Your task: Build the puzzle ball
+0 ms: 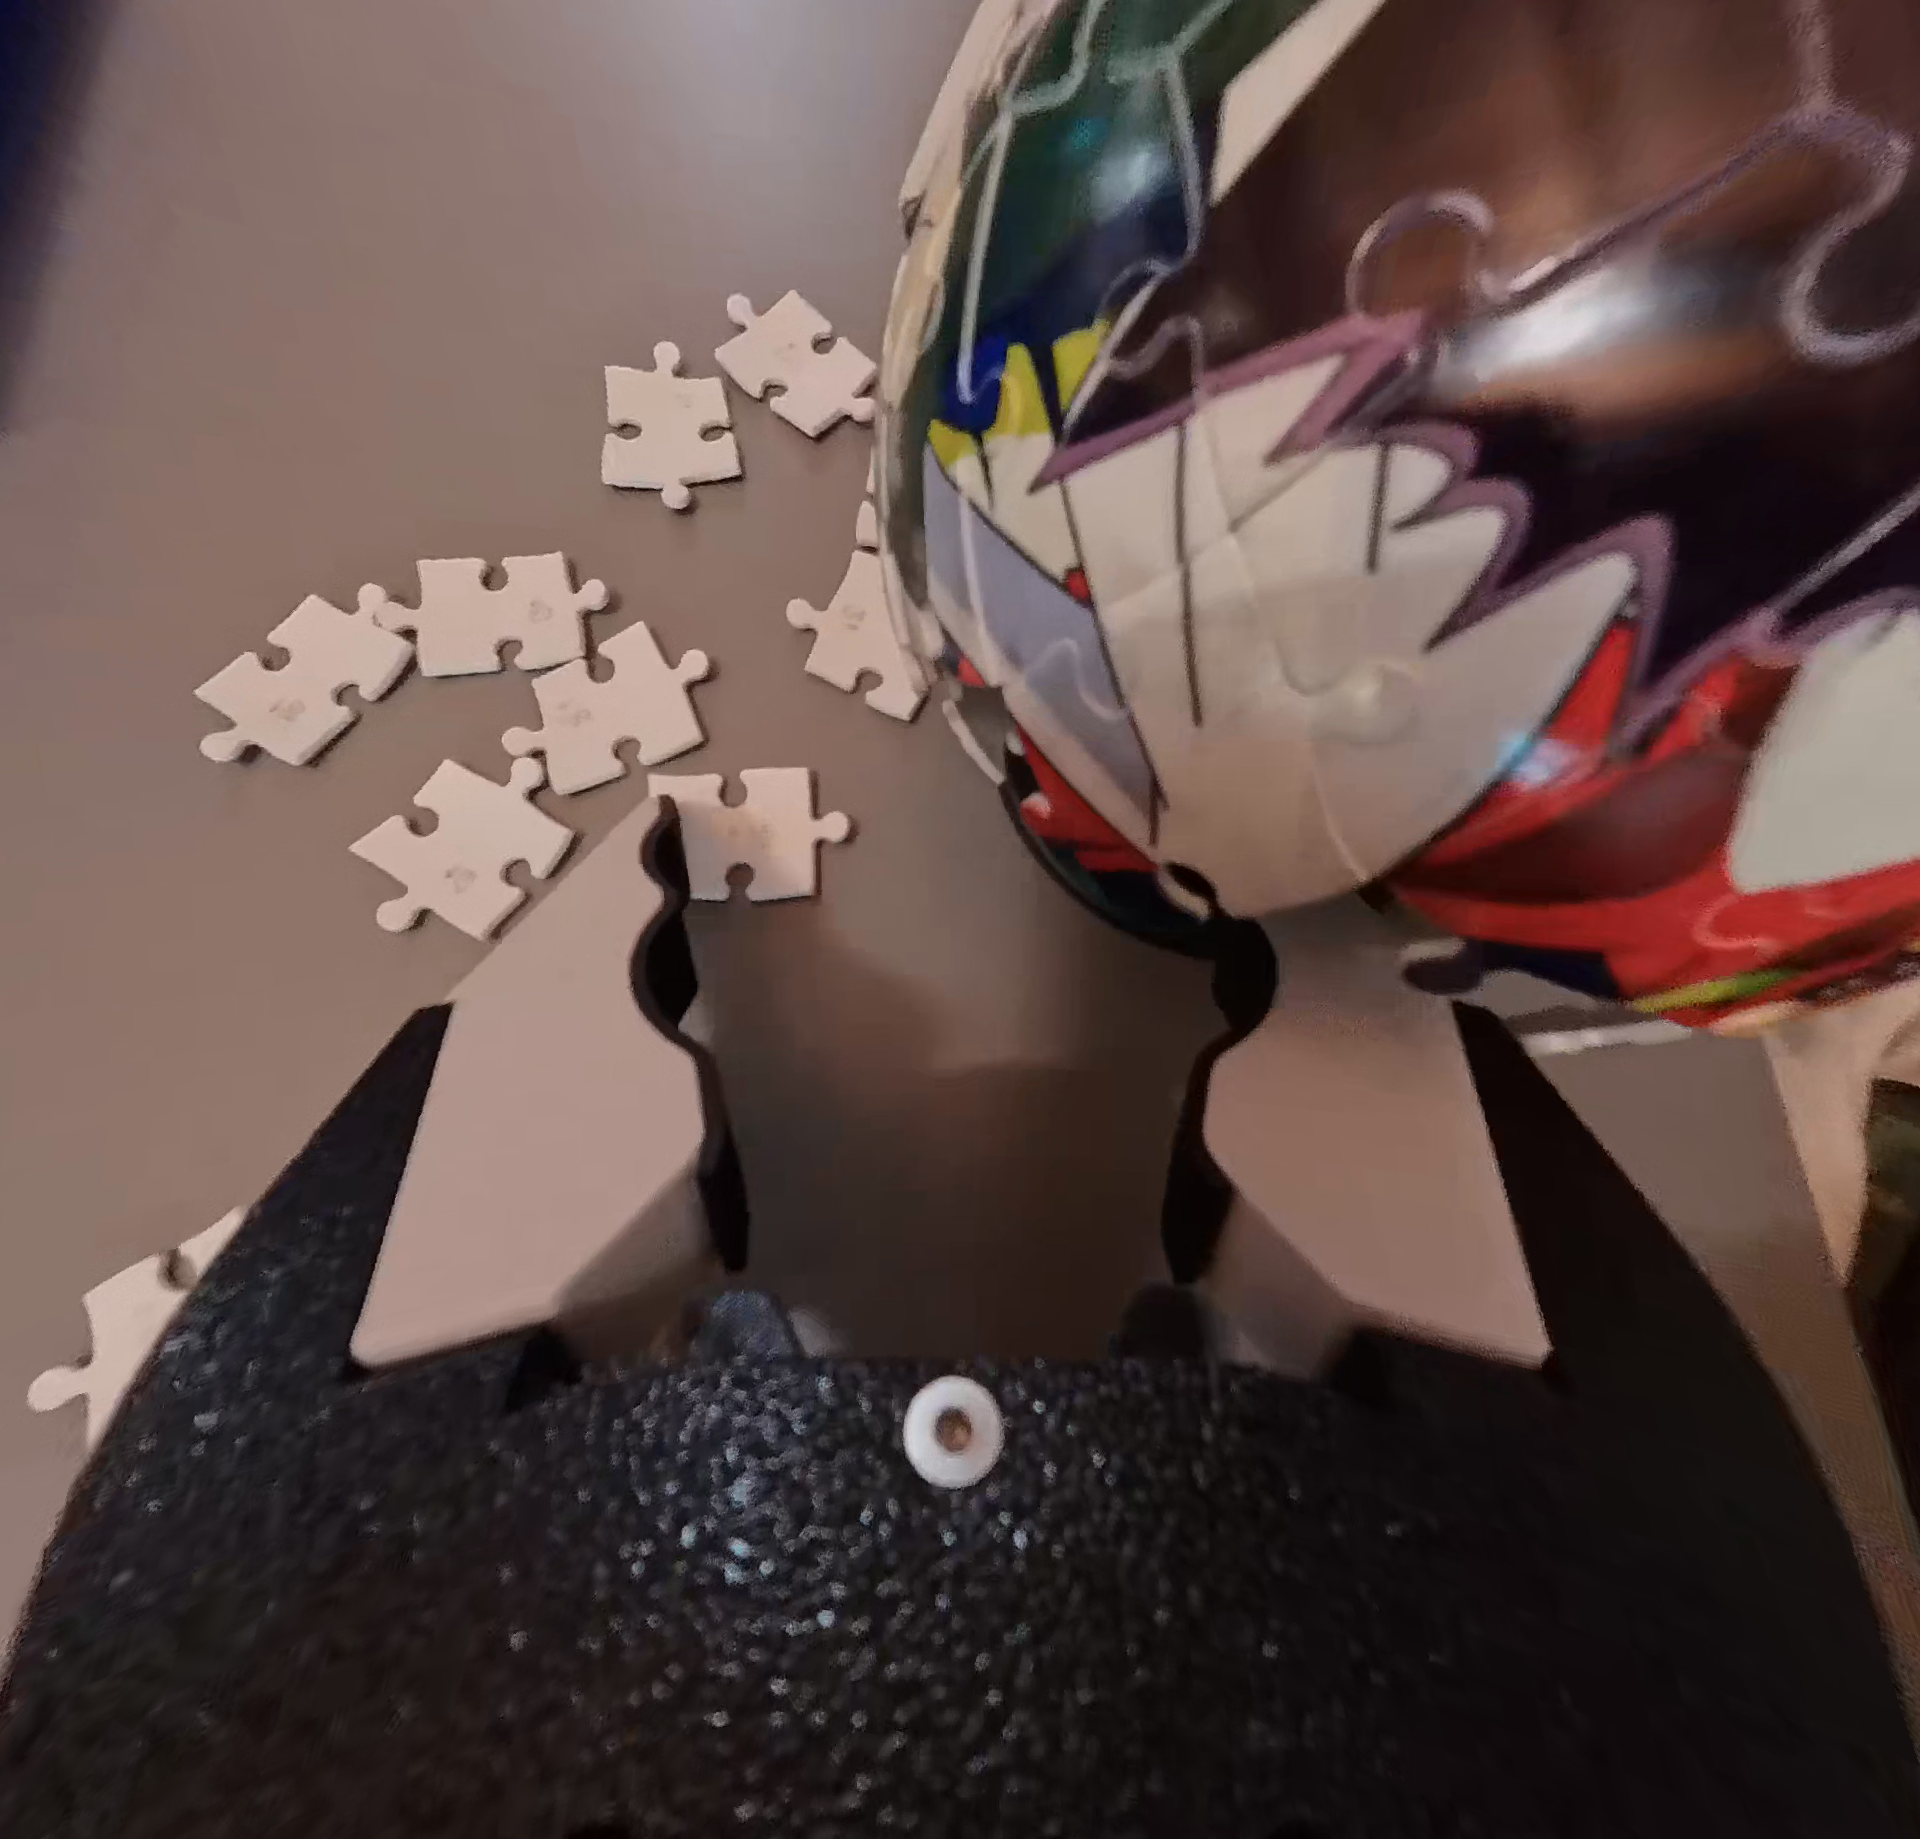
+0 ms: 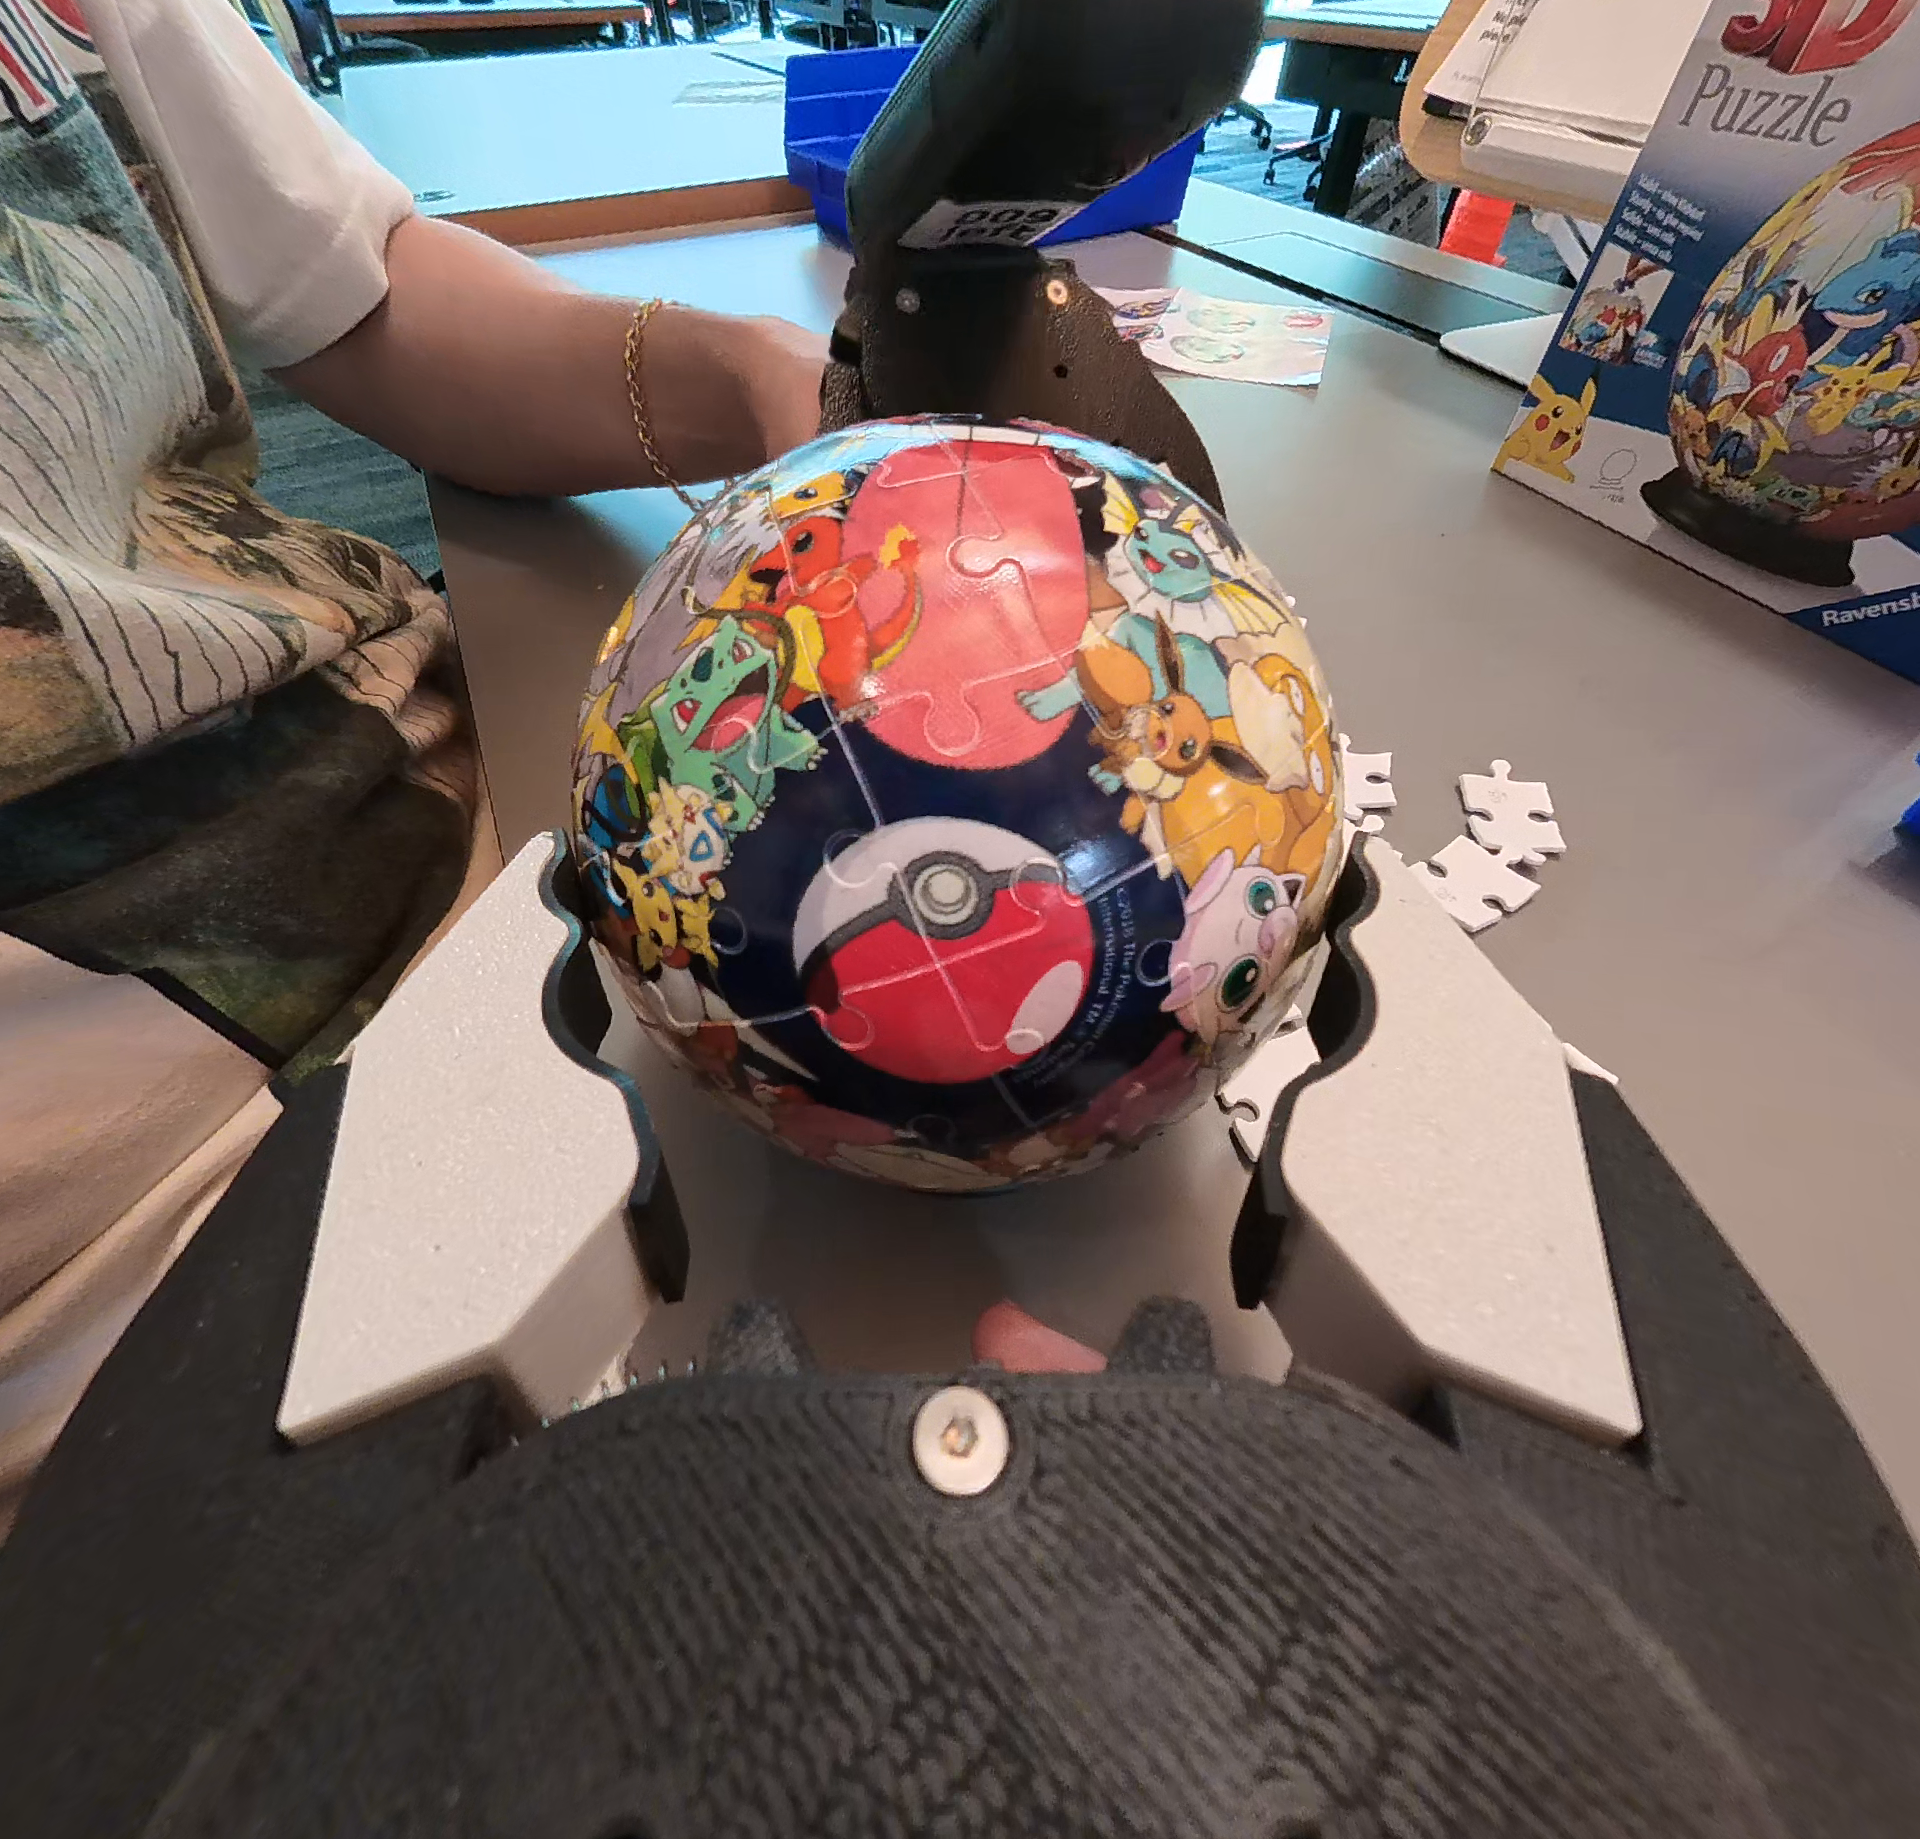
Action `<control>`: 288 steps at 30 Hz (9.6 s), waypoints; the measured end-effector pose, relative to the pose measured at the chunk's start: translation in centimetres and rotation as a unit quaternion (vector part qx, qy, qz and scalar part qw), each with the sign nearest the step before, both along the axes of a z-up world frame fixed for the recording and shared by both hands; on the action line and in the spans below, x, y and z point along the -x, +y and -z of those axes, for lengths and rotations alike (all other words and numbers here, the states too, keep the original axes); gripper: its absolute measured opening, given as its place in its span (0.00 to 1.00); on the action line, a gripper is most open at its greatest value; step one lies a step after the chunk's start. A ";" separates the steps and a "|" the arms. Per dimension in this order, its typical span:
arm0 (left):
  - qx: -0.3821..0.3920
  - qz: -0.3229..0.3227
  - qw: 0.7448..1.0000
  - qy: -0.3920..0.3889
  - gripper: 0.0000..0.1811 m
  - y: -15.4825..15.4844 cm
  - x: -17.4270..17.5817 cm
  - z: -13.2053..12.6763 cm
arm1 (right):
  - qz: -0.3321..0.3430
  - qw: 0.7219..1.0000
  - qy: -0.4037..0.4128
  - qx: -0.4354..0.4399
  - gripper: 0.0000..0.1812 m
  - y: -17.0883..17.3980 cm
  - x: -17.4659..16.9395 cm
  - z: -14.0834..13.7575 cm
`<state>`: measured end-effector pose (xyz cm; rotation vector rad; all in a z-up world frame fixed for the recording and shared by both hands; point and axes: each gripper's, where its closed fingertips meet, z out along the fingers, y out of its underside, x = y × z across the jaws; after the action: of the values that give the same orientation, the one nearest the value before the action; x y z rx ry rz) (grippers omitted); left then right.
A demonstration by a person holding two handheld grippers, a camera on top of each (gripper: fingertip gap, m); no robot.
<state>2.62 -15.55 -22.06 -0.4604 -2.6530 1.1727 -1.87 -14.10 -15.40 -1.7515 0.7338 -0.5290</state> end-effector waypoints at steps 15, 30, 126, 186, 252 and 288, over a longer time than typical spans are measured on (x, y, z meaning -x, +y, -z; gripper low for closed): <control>0.000 -0.036 0.998 0.061 0.58 -0.2 -0.7 -0.8 | 0.001 1.000 0.000 0.001 0.76 0.0 0.0 0.0; -0.032 -0.035 0.999 0.004 0.60 -0.3 -1.9 0.1 | 0.004 1.000 0.000 0.001 0.76 0.1 -0.1 0.0; -0.026 0.108 0.993 0.025 0.16 5.3 1.7 -0.7 | 0.002 1.000 -0.005 0.011 0.76 0.0 -0.1 0.3; 0.029 0.058 0.998 0.027 0.22 1.6 2.8 -1.9 | 0.015 1.000 -0.003 0.016 0.75 -1.2 0.9 0.2; -0.003 -0.055 0.998 0.004 0.61 -2.2 -1.4 0.1 | 0.067 0.956 0.038 0.284 0.85 -1.2 -0.7 1.9; 0.017 -0.090 0.996 -0.019 0.63 -2.4 -3.1 -0.3 | 0.086 0.962 -0.025 0.258 0.85 -0.6 -1.2 1.1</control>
<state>5.70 -17.92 -21.78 -0.2555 -2.7595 1.2718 -0.63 -14.68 -16.53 -2.1531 0.7608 -0.9454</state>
